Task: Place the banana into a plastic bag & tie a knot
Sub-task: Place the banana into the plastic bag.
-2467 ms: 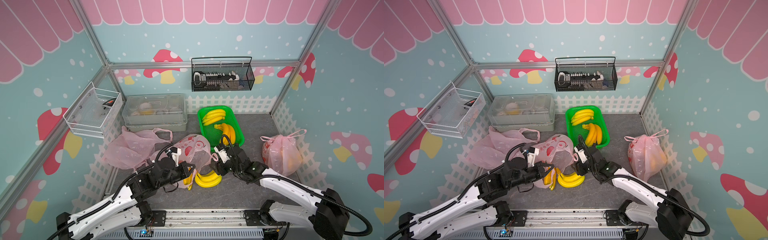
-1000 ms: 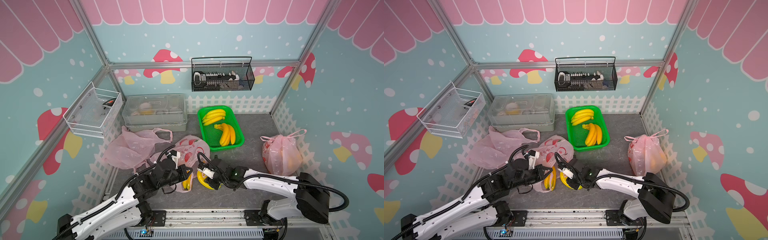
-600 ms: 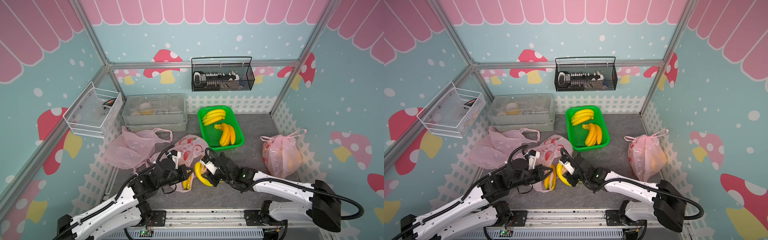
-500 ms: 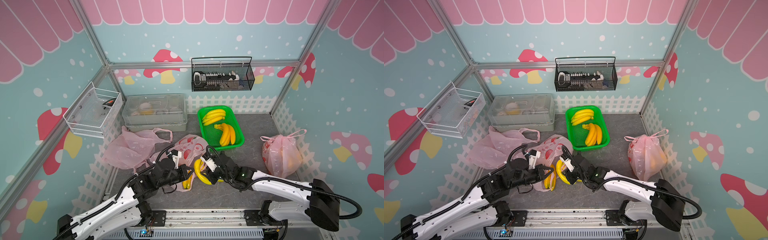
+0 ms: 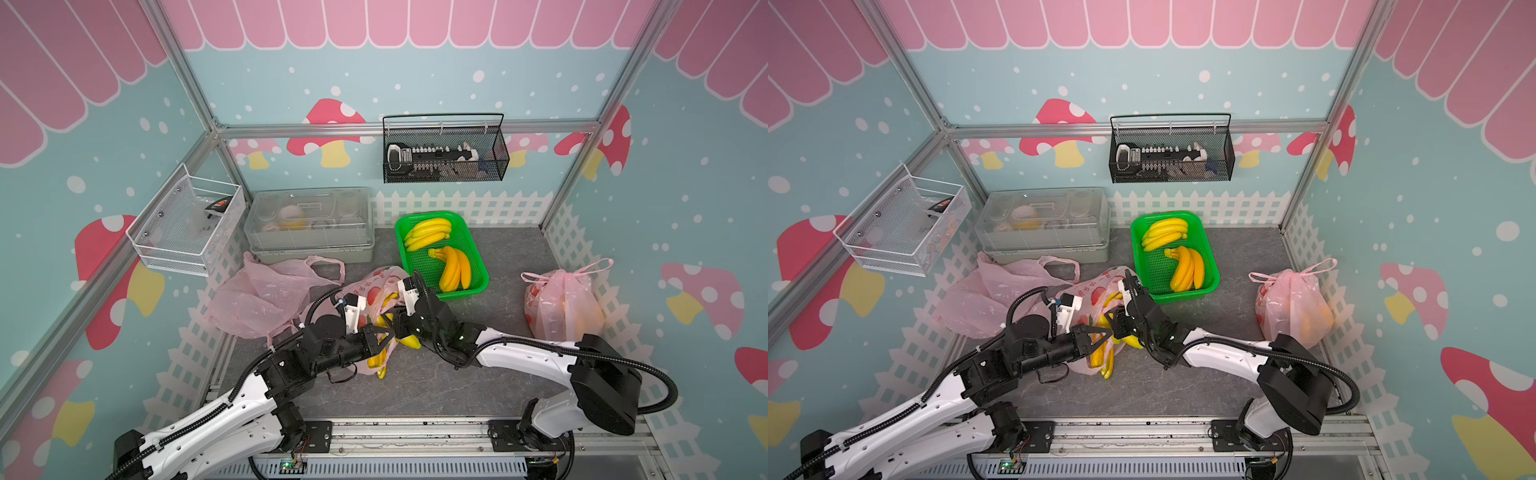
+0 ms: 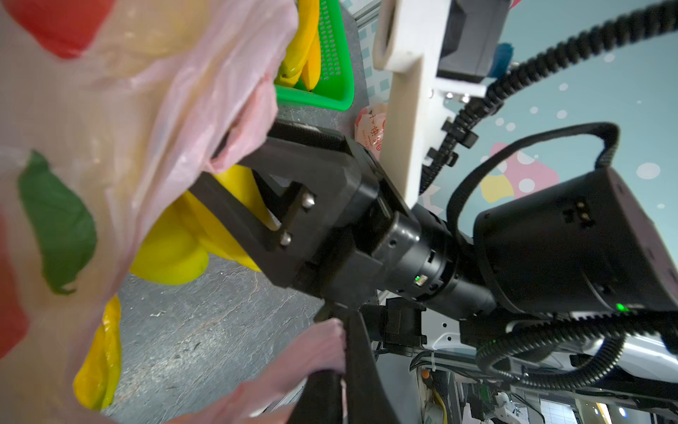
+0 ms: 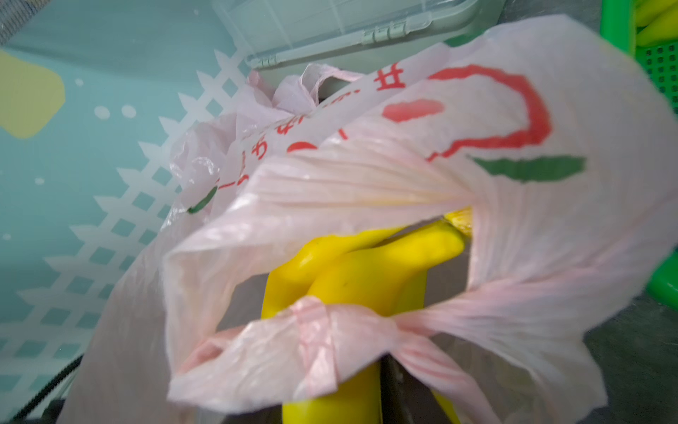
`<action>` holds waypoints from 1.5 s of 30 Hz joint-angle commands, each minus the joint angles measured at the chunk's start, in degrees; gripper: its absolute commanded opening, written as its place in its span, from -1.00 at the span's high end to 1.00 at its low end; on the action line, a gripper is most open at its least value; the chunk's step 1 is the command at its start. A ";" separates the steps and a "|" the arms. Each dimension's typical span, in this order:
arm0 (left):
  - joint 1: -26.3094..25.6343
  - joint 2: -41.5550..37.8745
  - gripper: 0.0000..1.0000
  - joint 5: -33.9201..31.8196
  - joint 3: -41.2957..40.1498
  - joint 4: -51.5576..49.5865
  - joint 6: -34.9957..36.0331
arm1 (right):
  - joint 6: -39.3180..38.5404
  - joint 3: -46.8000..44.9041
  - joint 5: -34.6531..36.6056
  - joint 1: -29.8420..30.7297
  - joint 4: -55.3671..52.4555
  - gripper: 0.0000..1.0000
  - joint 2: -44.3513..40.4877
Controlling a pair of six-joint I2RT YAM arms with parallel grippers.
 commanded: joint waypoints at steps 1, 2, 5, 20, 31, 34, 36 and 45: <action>-0.43 -0.83 1.00 0.39 -0.58 3.55 -0.90 | 7.04 2.95 7.55 -0.76 3.73 0.79 3.51; -0.51 -0.85 1.00 0.40 -0.50 3.92 -0.95 | 7.86 3.68 9.98 -0.84 2.96 0.78 4.83; -0.60 -1.28 1.00 -0.02 0.02 4.49 -1.00 | 9.85 5.57 14.59 -0.93 1.92 0.77 8.41; 0.09 -4.64 1.00 -6.17 1.10 2.56 -0.26 | 0.15 9.00 10.64 -0.93 -8.02 -0.30 7.47; 1.65 -4.61 1.00 -6.28 1.27 2.64 -0.37 | -7.66 -8.47 6.95 -4.34 -12.18 -0.26 -11.69; 1.76 -4.68 1.00 -6.39 1.28 2.60 -0.37 | -8.08 -10.97 0.57 -9.48 -9.53 -0.25 -10.60; 1.83 -4.65 1.00 -6.30 1.43 2.41 -0.37 | -10.48 -10.16 -0.44 -10.82 -9.46 -0.27 -8.32; 1.94 -4.83 1.00 -6.17 1.88 1.76 -0.06 | -11.49 -8.52 -7.06 -13.94 0.77 -0.28 0.87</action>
